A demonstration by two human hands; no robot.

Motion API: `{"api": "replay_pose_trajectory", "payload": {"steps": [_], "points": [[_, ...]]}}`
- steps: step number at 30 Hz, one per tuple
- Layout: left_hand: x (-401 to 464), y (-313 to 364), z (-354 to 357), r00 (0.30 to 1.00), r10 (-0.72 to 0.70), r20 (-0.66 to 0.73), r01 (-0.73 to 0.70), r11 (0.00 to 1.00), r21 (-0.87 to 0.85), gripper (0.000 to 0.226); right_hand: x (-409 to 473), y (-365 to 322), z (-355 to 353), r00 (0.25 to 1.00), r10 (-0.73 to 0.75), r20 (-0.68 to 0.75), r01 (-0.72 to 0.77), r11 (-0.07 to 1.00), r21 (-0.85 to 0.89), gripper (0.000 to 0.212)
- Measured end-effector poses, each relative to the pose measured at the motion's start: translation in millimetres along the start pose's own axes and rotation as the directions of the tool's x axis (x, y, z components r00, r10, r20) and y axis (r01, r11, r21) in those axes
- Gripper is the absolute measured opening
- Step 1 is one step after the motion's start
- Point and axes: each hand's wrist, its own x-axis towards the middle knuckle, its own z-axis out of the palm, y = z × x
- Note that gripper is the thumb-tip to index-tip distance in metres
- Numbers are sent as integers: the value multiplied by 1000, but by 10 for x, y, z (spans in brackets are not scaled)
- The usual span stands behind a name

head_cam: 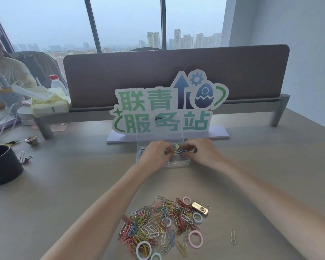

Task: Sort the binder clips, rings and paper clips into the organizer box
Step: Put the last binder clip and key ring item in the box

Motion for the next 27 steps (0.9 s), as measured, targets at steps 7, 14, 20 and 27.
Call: {"api": "replay_pose_trajectory", "payload": {"steps": [7,14,20,27], "points": [[-31,-38,-6,995,95,-15,-94,994,60,13,-120,-70,-107,998,-58,-2,57,996,-67,17],[-252,-48,-107,974,227,-24,-225,973,44,7,-420,-229,-274,990,-99,97,106,991,-76,11],[-652,16,-336,961,267,65,-269,963,22,6,-811,-496,-384,962,-173,209,183,983,-29,6],[-1371,8,-601,913,307,267,-321,947,7,5,-1280,-643,-476,914,-231,332,238,971,21,12]]}}
